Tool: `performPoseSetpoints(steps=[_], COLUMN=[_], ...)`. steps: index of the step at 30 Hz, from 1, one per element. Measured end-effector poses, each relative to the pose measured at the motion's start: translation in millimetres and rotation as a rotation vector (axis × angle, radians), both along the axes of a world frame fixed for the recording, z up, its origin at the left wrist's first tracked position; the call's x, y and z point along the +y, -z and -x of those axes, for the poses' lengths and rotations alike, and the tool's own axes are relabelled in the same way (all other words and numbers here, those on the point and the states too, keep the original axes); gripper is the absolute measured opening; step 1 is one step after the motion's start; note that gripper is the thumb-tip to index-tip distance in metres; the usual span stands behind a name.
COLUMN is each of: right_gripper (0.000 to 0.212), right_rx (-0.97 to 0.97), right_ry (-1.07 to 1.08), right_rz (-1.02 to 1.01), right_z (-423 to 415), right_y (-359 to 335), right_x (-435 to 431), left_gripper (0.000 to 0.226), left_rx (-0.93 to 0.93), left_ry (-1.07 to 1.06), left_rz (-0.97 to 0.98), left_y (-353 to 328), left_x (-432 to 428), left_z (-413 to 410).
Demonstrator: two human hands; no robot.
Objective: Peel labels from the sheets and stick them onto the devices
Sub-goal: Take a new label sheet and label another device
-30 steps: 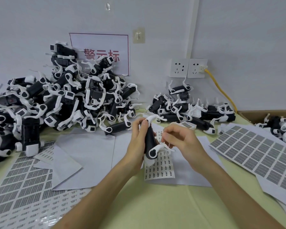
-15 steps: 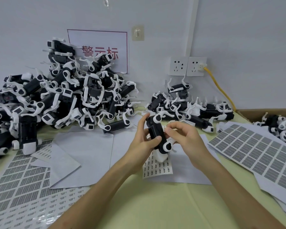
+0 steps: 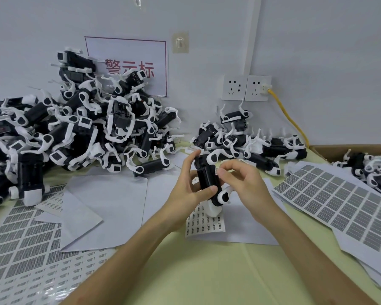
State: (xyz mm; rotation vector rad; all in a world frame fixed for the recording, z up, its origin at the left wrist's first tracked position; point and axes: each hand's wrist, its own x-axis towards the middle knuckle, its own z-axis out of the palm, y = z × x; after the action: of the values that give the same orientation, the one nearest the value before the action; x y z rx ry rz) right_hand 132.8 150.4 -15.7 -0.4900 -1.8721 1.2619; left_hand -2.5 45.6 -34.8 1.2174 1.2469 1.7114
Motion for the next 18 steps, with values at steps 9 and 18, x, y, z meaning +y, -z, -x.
performPoseSetpoints(steps=[9,18], right_gripper=[0.024,0.015], right_rx=[-0.018,-0.046], right_ry=[0.049,0.076], right_rz=[-0.043,-0.082], right_z=[0.0,0.2], right_y=[1.0,2.3], right_x=[4.2,6.0], left_gripper=[0.086,0.088], left_rx=[0.076,0.129], left_ry=[-0.015,-0.047], left_rz=[-0.04,-0.014], left_y=[3.6,3.7], left_x=[1.8,1.1], left_z=[0.4,-1.1])
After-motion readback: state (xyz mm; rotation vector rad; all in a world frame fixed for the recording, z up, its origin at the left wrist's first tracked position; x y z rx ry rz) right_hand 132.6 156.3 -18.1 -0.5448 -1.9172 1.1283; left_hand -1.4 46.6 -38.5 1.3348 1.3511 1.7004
